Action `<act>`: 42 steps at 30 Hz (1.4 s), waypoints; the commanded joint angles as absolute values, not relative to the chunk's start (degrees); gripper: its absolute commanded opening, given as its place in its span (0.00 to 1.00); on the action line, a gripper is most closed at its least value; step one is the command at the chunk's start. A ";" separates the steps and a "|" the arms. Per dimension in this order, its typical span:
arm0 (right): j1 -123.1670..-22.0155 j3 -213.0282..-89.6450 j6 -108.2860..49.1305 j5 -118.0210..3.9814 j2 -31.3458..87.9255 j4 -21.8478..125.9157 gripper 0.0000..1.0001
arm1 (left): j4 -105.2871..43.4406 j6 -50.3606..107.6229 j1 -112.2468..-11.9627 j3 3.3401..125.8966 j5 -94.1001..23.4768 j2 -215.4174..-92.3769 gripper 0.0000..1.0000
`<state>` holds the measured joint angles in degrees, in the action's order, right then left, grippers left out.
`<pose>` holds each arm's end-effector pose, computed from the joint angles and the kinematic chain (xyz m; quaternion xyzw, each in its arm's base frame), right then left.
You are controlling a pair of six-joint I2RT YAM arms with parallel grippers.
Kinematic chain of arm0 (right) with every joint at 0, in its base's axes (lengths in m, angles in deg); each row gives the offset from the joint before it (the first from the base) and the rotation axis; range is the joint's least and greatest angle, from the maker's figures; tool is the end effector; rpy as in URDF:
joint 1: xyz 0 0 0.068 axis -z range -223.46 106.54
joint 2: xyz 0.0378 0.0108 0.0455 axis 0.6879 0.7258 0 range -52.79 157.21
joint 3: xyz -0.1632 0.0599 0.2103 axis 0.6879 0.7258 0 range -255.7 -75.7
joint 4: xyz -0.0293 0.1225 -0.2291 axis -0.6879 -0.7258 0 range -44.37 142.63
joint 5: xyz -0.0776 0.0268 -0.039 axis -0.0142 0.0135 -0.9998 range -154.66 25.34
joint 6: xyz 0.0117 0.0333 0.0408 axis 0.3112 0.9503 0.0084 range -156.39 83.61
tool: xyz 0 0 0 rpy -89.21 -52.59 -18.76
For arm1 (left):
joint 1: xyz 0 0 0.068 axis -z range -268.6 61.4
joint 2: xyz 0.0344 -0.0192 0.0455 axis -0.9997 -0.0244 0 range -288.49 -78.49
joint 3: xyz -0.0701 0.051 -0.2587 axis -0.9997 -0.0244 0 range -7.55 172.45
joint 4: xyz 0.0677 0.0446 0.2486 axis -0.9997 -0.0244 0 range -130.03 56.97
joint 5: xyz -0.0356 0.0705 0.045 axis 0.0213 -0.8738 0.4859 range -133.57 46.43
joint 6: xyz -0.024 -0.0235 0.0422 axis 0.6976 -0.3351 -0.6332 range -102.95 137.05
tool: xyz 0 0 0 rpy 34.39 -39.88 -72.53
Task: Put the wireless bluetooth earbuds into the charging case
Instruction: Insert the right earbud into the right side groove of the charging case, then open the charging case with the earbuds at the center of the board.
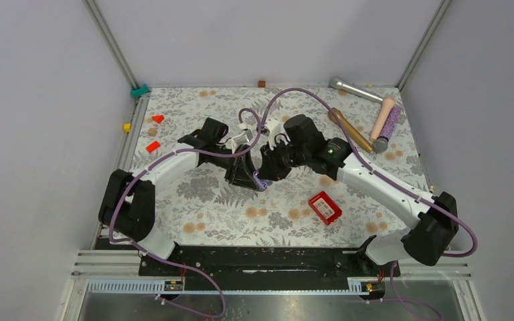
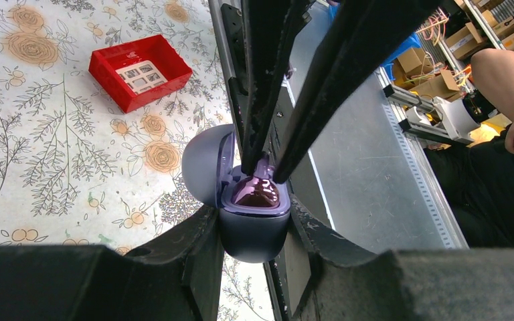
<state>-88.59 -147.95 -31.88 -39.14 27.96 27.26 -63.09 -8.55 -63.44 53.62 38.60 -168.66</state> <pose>0.2127 0.2353 0.3380 -0.3961 0.7711 0.3695 0.3346 0.2608 -0.1615 0.2436 0.4697 0.5812 -0.6326 0.2035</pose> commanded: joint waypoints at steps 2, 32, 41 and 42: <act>-89.69 -150.84 -34.27 -39.89 27.24 26.79 0.27 | -61.39 -9.73 -63.45 55.61 41.68 -166.08 0.00; -89.65 -145.97 -48.09 -55.80 20.24 28.13 0.45 | -69.44 -17.43 -64.09 57.77 41.56 -164.25 0.00; -89.65 -145.75 -46.76 -49.92 22.37 28.87 0.45 | -69.41 -17.69 -64.17 57.58 41.82 -164.17 0.00; -89.63 -145.75 -46.59 -49.40 22.58 28.98 0.45 | -69.37 -17.71 -64.09 57.54 41.90 -164.11 0.00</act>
